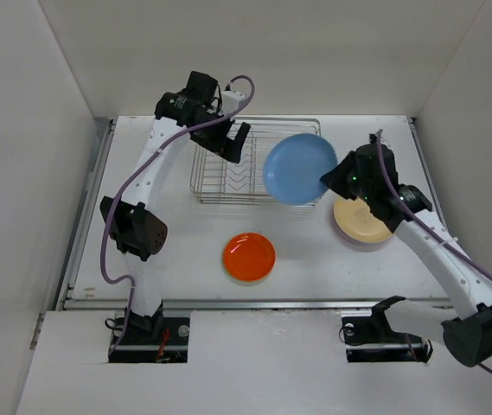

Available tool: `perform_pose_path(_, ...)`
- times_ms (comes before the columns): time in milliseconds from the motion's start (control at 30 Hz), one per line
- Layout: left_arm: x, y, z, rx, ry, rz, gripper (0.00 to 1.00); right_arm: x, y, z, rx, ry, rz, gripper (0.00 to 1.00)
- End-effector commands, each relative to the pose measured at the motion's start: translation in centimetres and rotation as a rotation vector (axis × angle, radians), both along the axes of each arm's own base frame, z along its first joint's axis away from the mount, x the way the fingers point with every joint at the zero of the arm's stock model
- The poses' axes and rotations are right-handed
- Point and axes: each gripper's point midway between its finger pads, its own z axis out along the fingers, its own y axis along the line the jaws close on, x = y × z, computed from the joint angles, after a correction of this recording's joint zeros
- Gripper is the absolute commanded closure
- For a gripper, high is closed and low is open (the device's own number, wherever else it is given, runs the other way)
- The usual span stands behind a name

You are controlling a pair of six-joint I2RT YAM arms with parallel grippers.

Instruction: Unload the plates from the dish rack

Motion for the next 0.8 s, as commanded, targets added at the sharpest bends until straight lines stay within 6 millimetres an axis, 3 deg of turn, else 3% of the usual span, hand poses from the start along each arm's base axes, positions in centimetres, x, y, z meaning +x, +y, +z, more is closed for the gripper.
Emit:
perform_pose_path(0,2.9,2.5,5.6,-0.039,-0.206,0.203,0.0,-0.5,-6.0,1.8,0.043,-0.025,-0.312,1.0)
perform_pose_path(100,4.6,5.2,4.3,0.065,-0.245,0.311,0.0,-2.3,-11.0,0.9,0.041,-0.004,-0.528,1.0)
perform_pose_path(233,5.9,7.9,2.0,0.202,-0.253,0.38,0.0,-5.3,-16.0,-0.9,0.041,0.032,-0.756,1.0)
perform_pose_path(300,5.8,8.4,1.2,0.233,-0.24,0.392,0.0,-6.1,-17.0,-0.9,0.061,0.007,-0.804,1.0)
perform_pose_path(467,5.5,9.3,1.4,0.246,-0.265,0.392,0.0,-7.1,-19.0,-4.6,0.033,0.073,-0.91,1.0)
perform_pose_path(667,4.9,9.6,1.5,0.26,-0.269,0.374,0.0,-6.4,-20.7,-6.3,-0.017,0.09,-0.996,1.0)
perform_pose_path(700,4.6,9.7,1.8,0.26,-0.269,0.374,0.0,-6.6,-20.7,-7.4,-0.03,0.118,-1.001,1.0)
perform_pose_path(767,4.3,9.7,1.0,0.271,-0.249,0.37,0.0,-5.9,-21.0,-7.8,-0.017,0.101,-1.015,0.96)
